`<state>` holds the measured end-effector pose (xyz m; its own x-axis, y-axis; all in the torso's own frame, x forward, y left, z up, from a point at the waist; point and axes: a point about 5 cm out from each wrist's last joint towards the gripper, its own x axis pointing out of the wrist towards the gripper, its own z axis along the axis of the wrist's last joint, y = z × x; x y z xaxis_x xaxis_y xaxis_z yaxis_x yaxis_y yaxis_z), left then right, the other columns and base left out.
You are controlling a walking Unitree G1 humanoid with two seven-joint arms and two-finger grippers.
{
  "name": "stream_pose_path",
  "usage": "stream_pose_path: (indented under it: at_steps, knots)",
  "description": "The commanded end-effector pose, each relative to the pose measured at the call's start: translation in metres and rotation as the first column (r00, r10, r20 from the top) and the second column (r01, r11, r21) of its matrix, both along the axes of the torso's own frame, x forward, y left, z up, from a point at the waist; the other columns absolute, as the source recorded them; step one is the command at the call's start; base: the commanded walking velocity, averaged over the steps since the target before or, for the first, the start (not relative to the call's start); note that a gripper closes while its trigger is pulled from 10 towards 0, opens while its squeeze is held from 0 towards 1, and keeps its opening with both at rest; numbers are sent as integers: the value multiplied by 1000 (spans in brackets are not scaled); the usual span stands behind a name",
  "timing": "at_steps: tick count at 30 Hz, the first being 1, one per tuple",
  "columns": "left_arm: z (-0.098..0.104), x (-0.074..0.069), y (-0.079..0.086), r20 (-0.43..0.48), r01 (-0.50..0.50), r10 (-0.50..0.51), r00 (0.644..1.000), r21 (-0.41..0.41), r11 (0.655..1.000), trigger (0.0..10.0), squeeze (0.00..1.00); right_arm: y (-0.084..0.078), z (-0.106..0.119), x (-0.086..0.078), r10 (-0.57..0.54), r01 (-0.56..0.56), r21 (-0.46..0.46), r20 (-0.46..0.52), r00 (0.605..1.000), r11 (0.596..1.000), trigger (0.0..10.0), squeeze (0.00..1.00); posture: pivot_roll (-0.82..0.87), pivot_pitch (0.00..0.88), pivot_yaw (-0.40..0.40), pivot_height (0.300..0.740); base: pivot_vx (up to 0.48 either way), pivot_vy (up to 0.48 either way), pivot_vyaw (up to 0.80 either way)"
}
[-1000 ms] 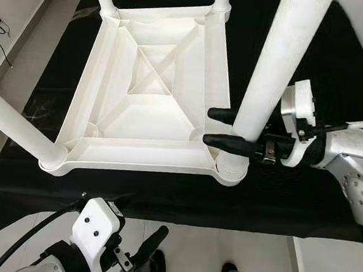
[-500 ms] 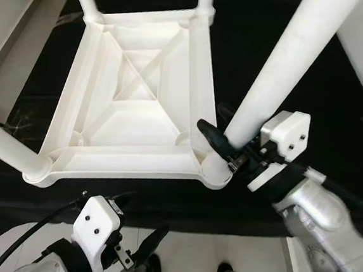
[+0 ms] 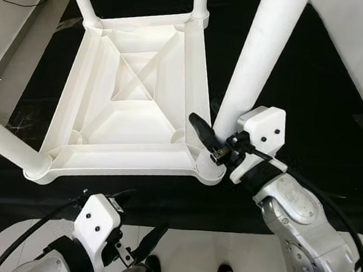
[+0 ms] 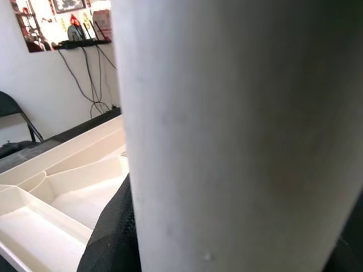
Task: Building children table
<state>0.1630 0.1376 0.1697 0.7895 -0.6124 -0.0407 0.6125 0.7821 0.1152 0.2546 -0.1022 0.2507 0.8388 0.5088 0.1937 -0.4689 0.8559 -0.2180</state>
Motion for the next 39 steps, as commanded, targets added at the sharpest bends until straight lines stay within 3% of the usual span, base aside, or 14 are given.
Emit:
stream_pose_path:
  at_steps: [1, 7, 11, 13, 14, 17, 19, 20, 22, 26, 27, 33, 34, 39]
  knots:
    - [-6, 0, 2, -21, -19, 19, 1000, -2, 1000, 10000, 0, -17, -53, 17, -172, 142, -134, -254, 952, 981, 10000, 0, -74, 311, 114, 740, 0, 0, 0]
    - [14, 15, 9, 70, -77, 78, 994, -14, 997, 10000, 0, -16, -52, 23, -176, 148, -125, -254, 951, 981, 10000, 0, -72, 287, 103, 740, 0, 0, 0]
    - [60, 33, 16, 217, -73, 92, 972, -92, 993, 10000, 0, -13, -51, 27, -172, 147, -114, -251, 953, 982, 10000, 0, -66, 272, 101, 740, 0, 0, 0]
    - [73, 38, 19, 257, -67, 93, 962, -108, 992, 10000, 0, -13, -51, 28, -172, 148, -112, -250, 953, 983, 10000, 0, -64, 268, 101, 740, 0, 0, 0]
    - [90, 42, 22, 300, -35, 73, 951, -130, 991, 10000, 0, -12, -51, 28, -171, 148, -107, -249, 953, 983, 10000, 0, -63, 265, 104, 740, 0, 0, 0]
    - [106, 45, 24, 339, 3, 47, 939, -146, 989, 10000, 0, -11, -50, 29, -170, 148, -105, -248, 954, 983, 10000, 0, -62, 264, 105, 740, 0, 0, 0]
    - [143, 48, 23, 413, 161, -84, 907, -155, 975, 10000, 0, -9, -50, 30, -162, 142, -97, -248, 955, 985, 10000, 0, -57, 257, 111, 740, 0, 0, 0]
    - [143, 48, 23, 413, 161, -84, 907, -155, 975, 10000, 0, -9, -50, 30, -162, 142, -97, -248, 955, 985, 10000, 0, -57, 257, 111, 740, 0, 0, 0]
    - [169, 51, 18, 453, 295, -203, 868, -142, 945, 10000, 0, -6, -50, 32, -153, 136, -88, -245, 957, 987, 10000, 0, -54, 252, 116, 740, 0, 0, 0]
    - [183, 59, 15, 455, 363, -262, 851, -151, 919, 10000, 0, -2, -49, 33, -133, 119, -75, -238, 962, 990, 10000, 0, -50, 246, 123, 740, 0, 0, 0]
    - [193, 71, 13, 431, 407, -301, 851, -177, 896, 10000, 1000, 5, -47, 34, -103, 90, -66, -227, 968, 994, 10000, 0, -49, 244, 124, 740, 0, 0, 0]
    - [209, 94, 1, 402, 453, -355, 844, -179, 873, 10000, 1000, 16, -44, 32, -47, 35, -62, -212, 976, 997, 10000, 0, -53, 239, 128, 740, 0, 0, 0]
    - [213, 100, -3, 392, 464, -371, 842, -174, 868, 10000, 0, 20, -42, 32, -29, 18, -57, -205, 978, 998, 10000, 0, -55, 238, 130, 740, 0, 0, 0]
    - [219, 115, -11, 317, 512, -439, 841, -202, 835, 10000, 0, 26, -37, 33, 6, -16, -54, -185, 983, 998, 10000, 0, -56, 236, 130, 740, 0, 0, 0]
